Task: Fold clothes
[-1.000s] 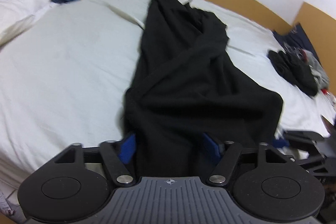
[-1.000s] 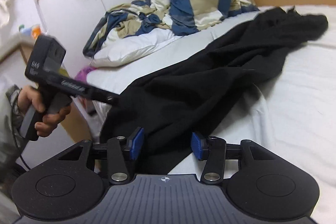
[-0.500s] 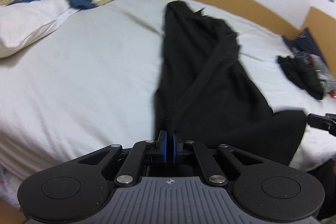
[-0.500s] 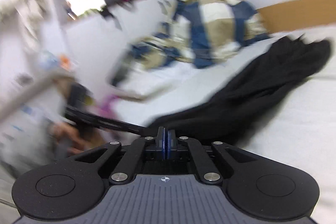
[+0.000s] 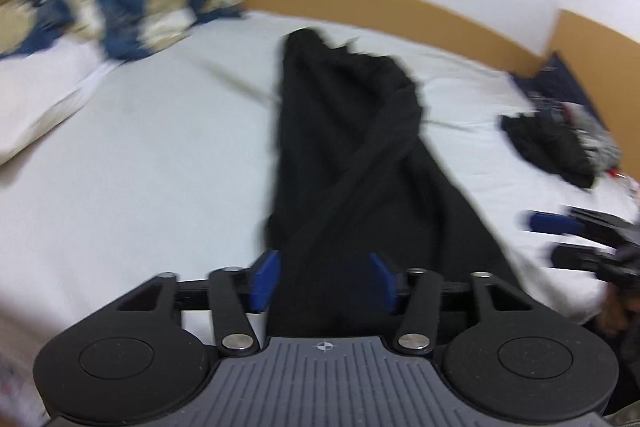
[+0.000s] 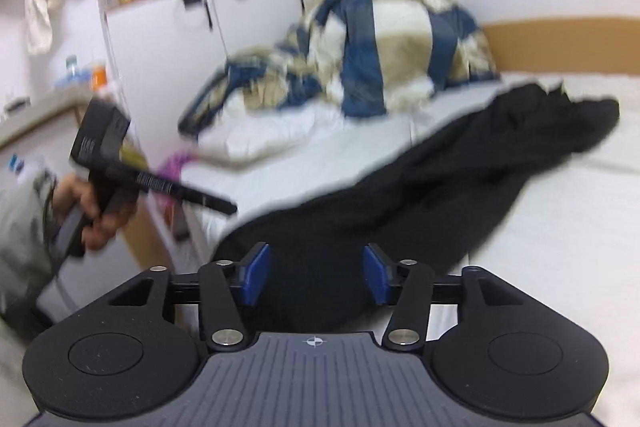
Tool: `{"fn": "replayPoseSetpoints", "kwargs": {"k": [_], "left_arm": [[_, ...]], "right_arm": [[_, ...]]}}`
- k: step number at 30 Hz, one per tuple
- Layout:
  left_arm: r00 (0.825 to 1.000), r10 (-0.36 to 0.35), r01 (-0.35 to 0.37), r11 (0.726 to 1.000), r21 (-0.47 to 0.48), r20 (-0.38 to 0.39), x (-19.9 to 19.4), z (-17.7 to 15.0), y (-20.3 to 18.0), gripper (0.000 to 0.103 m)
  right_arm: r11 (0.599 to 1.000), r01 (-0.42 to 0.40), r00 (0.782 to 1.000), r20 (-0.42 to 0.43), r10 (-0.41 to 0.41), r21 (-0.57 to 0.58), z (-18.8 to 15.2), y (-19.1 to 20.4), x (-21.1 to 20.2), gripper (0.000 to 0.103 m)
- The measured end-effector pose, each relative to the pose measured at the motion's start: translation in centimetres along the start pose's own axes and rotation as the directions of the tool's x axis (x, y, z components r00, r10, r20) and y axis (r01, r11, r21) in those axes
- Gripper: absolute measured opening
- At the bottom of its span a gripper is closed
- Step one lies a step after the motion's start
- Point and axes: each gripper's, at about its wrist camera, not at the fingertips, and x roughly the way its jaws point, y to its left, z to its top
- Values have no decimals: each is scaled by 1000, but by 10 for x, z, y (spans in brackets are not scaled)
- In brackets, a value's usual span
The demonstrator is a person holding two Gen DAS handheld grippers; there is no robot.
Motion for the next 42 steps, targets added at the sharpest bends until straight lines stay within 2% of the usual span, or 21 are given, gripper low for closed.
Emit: {"fn": "replayPoseSetpoints", "kwargs": {"k": [2, 3, 4, 5, 8, 9, 12, 14, 16, 20, 25, 30, 31, 32, 33, 34, 35, 36, 38, 40, 42], "left_arm": [[999, -14, 15, 999, 33, -35, 25, -2, -8, 63], [997, 23, -19, 998, 52, -68, 36, -5, -12, 62], [993, 60, -54, 997, 60, -103, 47, -8, -11, 54], [991, 70, -64, 996, 61, -110, 51, -11, -9, 54], [993, 70, -65, 996, 62, -92, 43, 0, -12, 54], [995, 75, -69, 993, 97, -58, 41, 8, -18, 57], [996, 72, -79, 978, 195, 42, 42, 34, -38, 78], [997, 36, -50, 975, 217, 67, 61, 49, -48, 79], [997, -3, -14, 975, 223, 75, 84, 63, -56, 79], [995, -60, 46, 986, 158, 81, 131, 73, -59, 78], [994, -34, 18, 988, 155, 103, 176, 71, -55, 78], [998, 35, -43, 982, 186, 46, 187, 68, -52, 75], [998, 45, -53, 979, 195, 47, 183, 67, -52, 65], [998, 48, -55, 981, 184, 42, 180, 67, -50, 54], [999, 44, -48, 984, 170, 27, 183, 68, -48, 28], [1000, 17, -18, 986, 166, 7, 187, 69, -47, 10], [1000, -4, 5, 987, 162, -7, 190, 70, -46, 9], [1000, 8, -10, 988, 156, 10, 184, 70, -45, 8], [996, 28, -42, 984, 171, 85, 172, 75, -51, 8], [992, 13, -35, 985, 168, 127, 162, 80, -53, 8], [992, 9, -28, 989, 147, 128, 163, 82, -48, 8]], "right_arm": [[999, 30, 998, -57, -28, 28, 0, -8, 26, 60], [999, 48, 994, -99, -45, 26, -4, -10, 35, 60], [998, 65, 988, -140, -62, 21, -8, -12, 43, 60], [996, 82, 981, -180, -78, 15, -12, -14, 50, 57], [995, 89, 988, -127, -83, 47, 1, -26, 25, 59], [993, 96, 992, -92, -89, 73, 11, -35, 14, 63], [968, 196, 980, -15, -196, 159, 51, -77, -4, 72], [930, 278, 957, 7, -288, 240, 79, -113, -6, 73], [876, 313, 941, 4, -338, 366, 102, -155, -3, 73], [712, 311, 928, -39, -370, 629, 129, -245, 14, 75], [601, 352, 903, -91, -421, 717, 147, -327, 56, 75], [548, 465, 867, -232, -441, 695, 145, -380, 113, 71], [567, 464, 867, -218, -448, 680, 146, -380, 119, 70], [580, 460, 873, -223, -434, 672, 145, -381, 123, 55], [591, 457, 878, -232, -418, 665, 144, -383, 126, 22], [596, 449, 885, -240, -398, 666, 142, -384, 129, 16], [615, 438, 891, -225, -394, 656, 144, -384, 129, 11], [646, 435, 892, -200, -406, 627, 150, -379, 126, 9], [706, 432, 891, -145, -430, 561, 164, -367, 121, 9], [761, 457, 881, -115, -460, 460, 187, -349, 122, 9], [790, 518, 852, -113, -512, 327, 213, -327, 133, 9]]}}
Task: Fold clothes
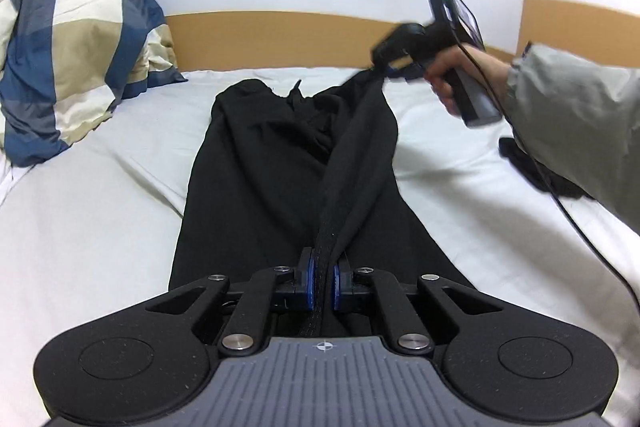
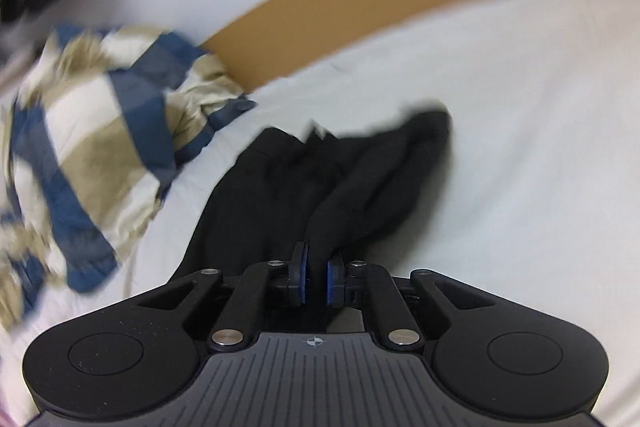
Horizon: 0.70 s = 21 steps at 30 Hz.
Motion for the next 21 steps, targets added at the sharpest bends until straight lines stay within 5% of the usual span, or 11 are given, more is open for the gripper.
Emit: {"fn": "replayPoseSetpoints", "kwargs": {"k": [2, 6, 10, 14, 16, 19, 21], "left_arm": [[1000, 13, -13, 999, -43, -10, 4, -2, 11, 8], [1000, 23, -21, 987, -159, 6, -2, -9, 41, 8], [999, 40, -37, 976, -215, 7, -11, -17, 62, 6], [991, 116, -130, 963, -235, -70, -5, -28, 80, 9], [987, 128, -146, 964, -223, -93, -3, -30, 79, 11], [979, 180, -195, 962, -191, -90, -7, -32, 76, 33], [977, 197, -210, 957, -200, -85, -8, -33, 78, 40]], "right_arm": [[990, 30, 1000, 6, -29, -139, 14, 38, 1, 9], [899, 97, 995, 59, -80, -427, 24, 119, 35, 9], [881, 19, 1000, 26, -8, -474, 18, 171, 93, 9], [856, 16, 994, -86, -70, -517, -8, 199, 163, 10], [869, 22, 988, -120, -93, -495, -21, 197, 185, 16], [899, 24, 993, -93, -71, -436, -24, 189, 190, 41], [926, 8, 1000, -19, -17, -377, -9, 180, 175, 68]]}}
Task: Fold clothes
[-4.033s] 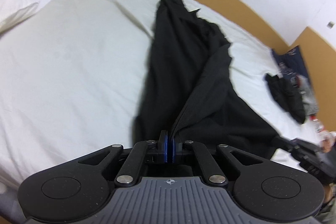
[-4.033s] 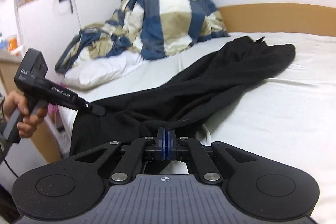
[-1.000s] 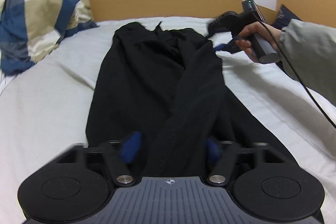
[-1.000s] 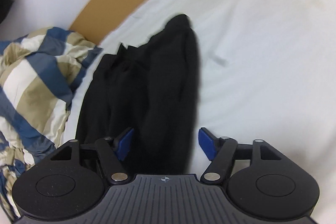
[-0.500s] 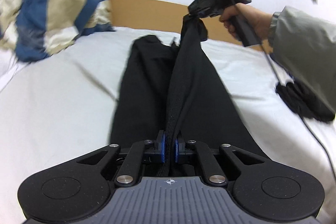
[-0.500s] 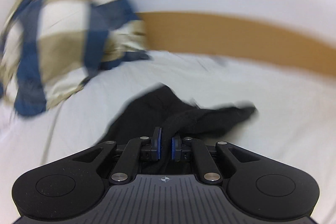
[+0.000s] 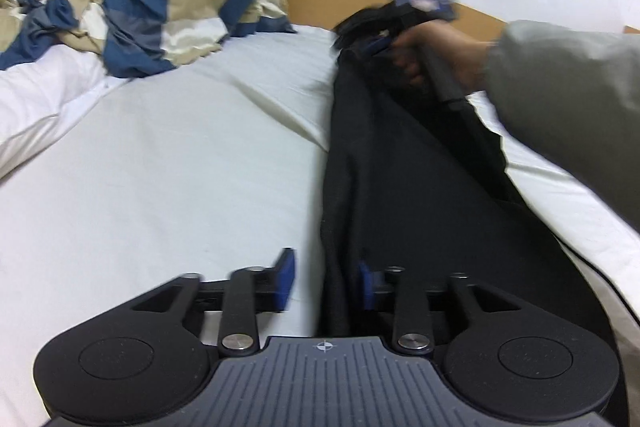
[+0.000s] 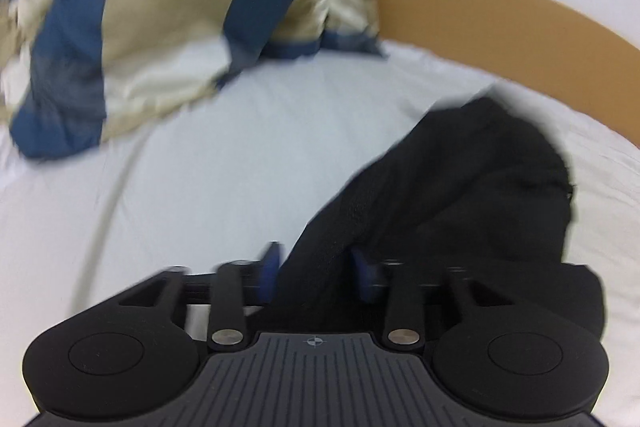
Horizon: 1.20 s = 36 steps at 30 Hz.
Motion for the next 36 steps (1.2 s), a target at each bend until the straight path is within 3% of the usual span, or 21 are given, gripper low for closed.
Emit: {"fn": "replayPoseSetpoints", "kwargs": {"k": [1, 2, 3, 4, 5, 7, 9, 13, 14, 16, 18, 19, 21, 23, 27, 31, 33, 36], "left_arm": [[1000, -5, 5, 1000, -10, 6, -1, -1, 2, 42], [1000, -4, 4, 1000, -20, 17, -4, -1, 3, 45], [999, 10, -9, 1000, -28, 36, -6, 1, 3, 56], [998, 22, -20, 999, -35, 58, -9, 4, 2, 69], [995, 25, -22, 999, -32, 100, -16, 6, -1, 76], [979, -5, 12, 999, -31, 206, -33, 8, -6, 101], [956, -85, 95, 995, -19, 279, -41, 8, -13, 102], [959, -171, 153, 984, 96, 225, -37, -1, -44, 102], [966, -168, 143, 980, 139, 194, -33, -7, -51, 102], [982, -146, 115, 966, 230, 122, -22, -20, -65, 102], [992, -109, 87, 953, 292, 61, -17, -27, -78, 102], [993, -100, 75, 950, 304, 66, -19, -29, -83, 102], [992, -97, 67, 952, 299, 86, -25, -33, -85, 102], [994, -105, 90, 960, 263, 44, -31, -39, -85, 102], [997, -68, 77, 950, 303, -40, -50, -77, -93, 102], [998, -65, 65, 967, 248, -10, -77, -99, -77, 102], [999, -44, 42, 966, 255, 2, -90, -108, -74, 102], [999, -23, 14, 966, 257, 32, -107, -121, -73, 102]], "right_arm": [[999, -27, 997, 75, 23, 46, 6, -14, -17, 73], [995, -47, 989, 145, 33, 93, 9, -30, -35, 87], [991, -37, 983, 181, 14, 126, 15, -43, -50, 98], [991, -12, 986, 169, -11, 133, 18, -54, -60, 98], [990, 15, 988, 150, -36, 137, 21, -64, -68, 98], [996, 40, 995, 85, -47, 74, 12, -73, -79, 98], [999, 37, 999, 36, -36, -23, -13, -72, -86, 98], [972, 59, 995, -68, -76, -225, -81, -49, -87, 98], [959, 64, 990, -104, -96, -276, -99, -41, -86, 97], [942, 109, 990, -47, -131, -318, -121, -26, -94, 98], [945, 115, 988, -64, -141, -307, -131, -24, -110, 97], [947, 107, 987, -78, -137, -303, -133, -24, -120, 97], [947, 103, 988, -76, -132, -303, -139, -23, -146, 97], [945, 81, 996, -8, -88, -316, -146, -18, -181, 97], [943, -83, 997, -21, 80, -322, -169, 7, -227, 98], [895, -147, 989, -66, 131, -421, -213, 42, -241, 97], [903, -109, 993, -1, 120, -416, -229, 46, -256, 99], [907, -161, 987, -50, 154, -389, -237, 42, -281, 99]]}}
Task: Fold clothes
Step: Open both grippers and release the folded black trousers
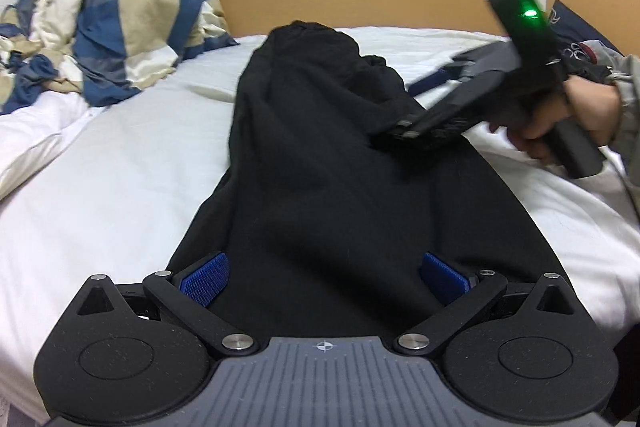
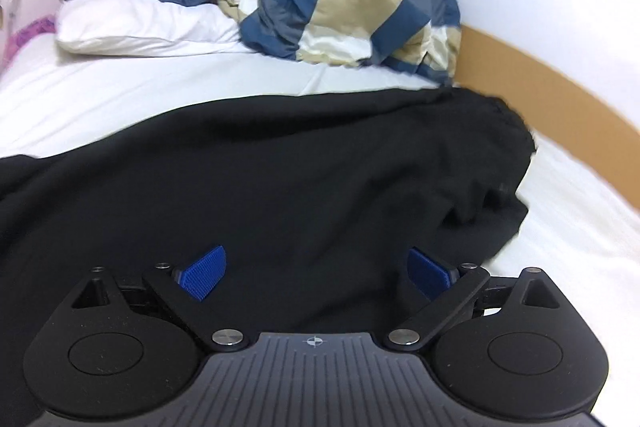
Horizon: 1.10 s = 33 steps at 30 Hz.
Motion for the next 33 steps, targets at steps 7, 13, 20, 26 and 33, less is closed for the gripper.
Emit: {"fn": "replayPoseSetpoints", "kwargs": {"k": [7, 13, 20, 26, 33], "left_arm": [[998, -23, 23, 1000, 3, 54, -17, 29, 1, 102], [989, -71, 86, 989, 116, -126, 10, 27, -8, 103], [988, -81, 89, 994, 55, -128, -20, 11, 3, 102], [998, -32, 30, 999, -38, -54, -10, 23, 2, 102], [1000, 4, -5, 999, -43, -26, 9, 13, 0, 103]], "right_arm": [[982, -66, 978, 182, 98, -177, -8, 17, -76, 103], [970, -193, 978, 49, 202, -148, -10, 31, -59, 103], [942, -324, 946, 0, 325, -87, -16, 11, -76, 103], [950, -312, 950, 11, 312, 20, -16, 6, -65, 103], [941, -332, 943, -5, 333, 71, -19, 2, -57, 103]]}}
